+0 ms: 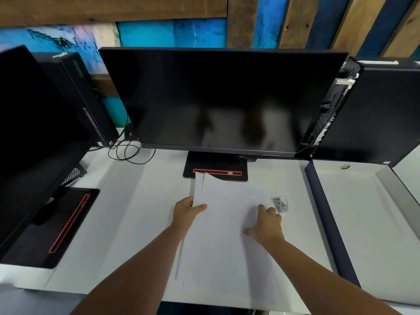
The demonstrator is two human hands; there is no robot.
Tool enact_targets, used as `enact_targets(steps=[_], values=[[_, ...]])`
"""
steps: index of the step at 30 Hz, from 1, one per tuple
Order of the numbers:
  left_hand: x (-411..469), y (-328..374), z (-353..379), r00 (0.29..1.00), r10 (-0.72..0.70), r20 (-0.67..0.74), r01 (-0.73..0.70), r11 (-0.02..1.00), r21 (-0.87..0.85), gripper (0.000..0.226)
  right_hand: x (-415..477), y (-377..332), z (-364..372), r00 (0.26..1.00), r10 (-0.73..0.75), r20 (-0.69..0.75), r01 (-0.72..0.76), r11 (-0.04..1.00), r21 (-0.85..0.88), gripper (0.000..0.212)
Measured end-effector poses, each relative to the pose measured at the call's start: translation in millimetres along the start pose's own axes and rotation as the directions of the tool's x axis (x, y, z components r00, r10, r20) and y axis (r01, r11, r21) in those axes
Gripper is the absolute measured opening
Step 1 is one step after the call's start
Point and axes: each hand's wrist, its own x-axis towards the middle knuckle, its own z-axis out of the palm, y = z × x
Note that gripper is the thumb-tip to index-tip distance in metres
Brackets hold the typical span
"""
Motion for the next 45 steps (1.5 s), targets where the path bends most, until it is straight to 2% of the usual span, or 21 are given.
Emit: enact_targets(steps=[6,10,12,14,16,17,20,22,24,28,31,39,42,45], values=[[2.9,0.2,-0.8,0.998,0.060,0.034,-0.064,0.991,0.119,0.016,2.8,4.3,-2.8,1.000,0.010,0.001,-0.010,0.998,0.064,0.072],[2.5,1.3,-6.7,0.997,0.073,0.019,-0.074,0.996,0.058,0.015,8.3,8.7,-6.8,1.000,0.029,-0.001,-0.029,0.991,0.129,0.076],[1.7,2.0,-9.4,0.998,0.060,0.017,-0.060,0.998,-0.013,0.017,12.0,9.9,-8.7,0.998,0.065,-0.013,-0.061,0.975,0.215,0.078],[0.9,2.7,-12.4,0.999,0.036,0.022,-0.034,0.996,-0.081,0.018,16.8,12.1,-12.6,0.993,0.122,0.012,-0.115,0.891,0.439,0.082],[-0.1,3.8,-15.4,0.999,0.019,0.034,-0.014,0.990,-0.140,0.020,20.8,14.5,-18.6,0.984,0.157,0.088,-0.176,0.724,0.667,0.083],[-0.6,4.6,-16.9,0.999,0.015,0.046,-0.007,0.986,-0.166,0.021,21.5,15.5,-22.2,0.979,0.155,0.130,-0.200,0.646,0.737,0.077],[-2.3,8.7,-21.3,0.996,0.008,0.091,0.014,0.973,-0.231,0.025,17.4,17.2,-36.5,0.978,0.064,0.197,-0.203,0.492,0.847,0.035],[-2.7,12.4,-24.3,0.993,-0.002,0.119,0.033,0.965,-0.260,0.025,12.6,18.3,-46.0,0.975,-0.019,0.221,-0.192,0.429,0.883,0.024],[-3.3,17.2,-27.2,0.987,-0.013,0.162,0.059,0.958,-0.281,0.025,9.2,18.4,-52.3,0.964,-0.100,0.245,-0.191,0.380,0.905,0.025],[-5.0,27.3,-31.0,0.967,-0.024,0.253,0.101,0.950,-0.296,0.027,4.0,10.9,-57.4,0.955,-0.140,0.262,-0.209,0.310,0.927,0.026],[-6.9,31.5,-30.4,0.968,-0.044,0.247,0.115,0.954,-0.278,0.028,1.3,4.0,-59.5,0.958,-0.164,0.236,-0.187,0.265,0.946,0.027],[-13.3,45.8,-34.5,0.978,-0.010,0.207,0.069,0.958,-0.279,0.023,-7.9,-9.4,-67.4,0.965,-0.224,0.133,-0.070,0.271,0.960,0.029],[-16.2,52.3,-35.5,0.974,-0.003,0.225,0.066,0.960,-0.272,0.026,-10.4,-9.9,-70.3,0.965,-0.230,0.125,-0.063,0.262,0.963,0.031],[-20.7,61.5,-35.3,0.974,-0.003,0.225,0.070,0.955,-0.288,0.017,-14.3,-12.8,-74.6,0.964,-0.230,0.132,-0.071,0.256,0.964,0.031]])
